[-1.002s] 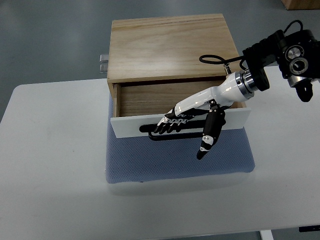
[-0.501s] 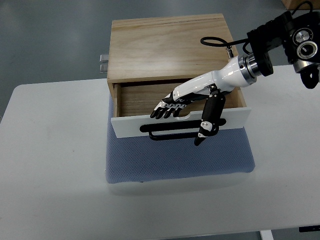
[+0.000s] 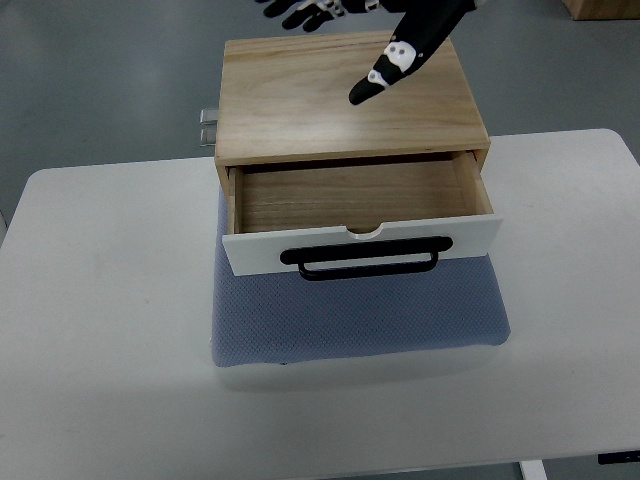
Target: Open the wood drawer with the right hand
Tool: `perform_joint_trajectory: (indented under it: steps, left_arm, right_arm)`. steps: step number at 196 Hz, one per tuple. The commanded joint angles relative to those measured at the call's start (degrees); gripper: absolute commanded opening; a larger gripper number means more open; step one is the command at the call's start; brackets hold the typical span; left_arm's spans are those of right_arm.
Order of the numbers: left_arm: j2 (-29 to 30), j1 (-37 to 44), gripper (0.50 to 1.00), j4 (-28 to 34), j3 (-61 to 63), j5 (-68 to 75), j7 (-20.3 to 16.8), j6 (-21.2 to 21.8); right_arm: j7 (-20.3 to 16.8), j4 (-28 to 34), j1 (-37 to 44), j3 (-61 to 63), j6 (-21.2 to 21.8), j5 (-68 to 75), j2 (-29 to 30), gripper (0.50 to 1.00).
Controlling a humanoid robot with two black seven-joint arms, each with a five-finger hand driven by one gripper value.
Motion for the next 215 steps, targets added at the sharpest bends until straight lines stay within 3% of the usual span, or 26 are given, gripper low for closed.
perform_joint_trajectory:
  steps: [1,19,32,42,43,45,62,63,80,147,215]
  left_arm:
    - [0.0,0.0,1.0,0.0,0.0,0.0,0.0,0.0]
    - [0.0,0.0,1.0,0.0,0.0,0.0,0.0,0.0]
    - [0.0,0.0,1.0,0.0,0.0,0.0,0.0,0.0]
    - [0.0,0.0,1.0,0.0,0.0,0.0,0.0,0.0]
    - [0.0,0.0,1.0,0.0,0.0,0.0,0.0,0.0]
    - [0.0,0.0,1.0,0.0,0.0,0.0,0.0,0.0]
    - [0.0,0.0,1.0,0.0,0.0,0.0,0.0,0.0]
    - [0.0,0.0,1.0,0.0,0.0,0.0,0.0,0.0]
    - [0.0,0.0,1.0,0.0,0.0,0.0,0.0,0.0]
    - [0.0,0.0,1.0,0.0,0.0,0.0,0.0,0.0]
    - [0.0,0.0,1.0,0.0,0.0,0.0,0.0,0.0]
  right_arm:
    - [0.4,-8.6,-4.5,5.6,0.0,2.2,1.1,0.944]
    - [2.2,-14.9,-9.2,12.0,-2.8,3.6,3.2,0.944]
    - [3.8,-17.7,-11.7,16.3,-6.0,3.6,4.4,0.944]
    - [3.8,-17.7,-11.7,16.3,-6.0,3.6,4.4,0.944]
    - [5.1,-20.1,-14.0,19.8,-9.0,3.7,5.6,0.944]
    - [5.3,-20.8,-14.6,20.5,-9.7,3.7,5.8,0.944]
    - [5.7,-22.4,-16.0,22.5,-11.7,4.1,6.6,0.944]
    - [5.9,-25.2,-18.1,25.9,-15.1,5.3,8.3,0.944]
    - [5.9,-30.0,-21.1,31.6,-18.5,8.8,10.7,0.944]
    - [5.7,-43.8,-28.4,38.5,-19.8,25.8,14.3,0.944]
    - [5.7,-44.5,-36.1,37.4,-20.0,25.7,18.4,0.944]
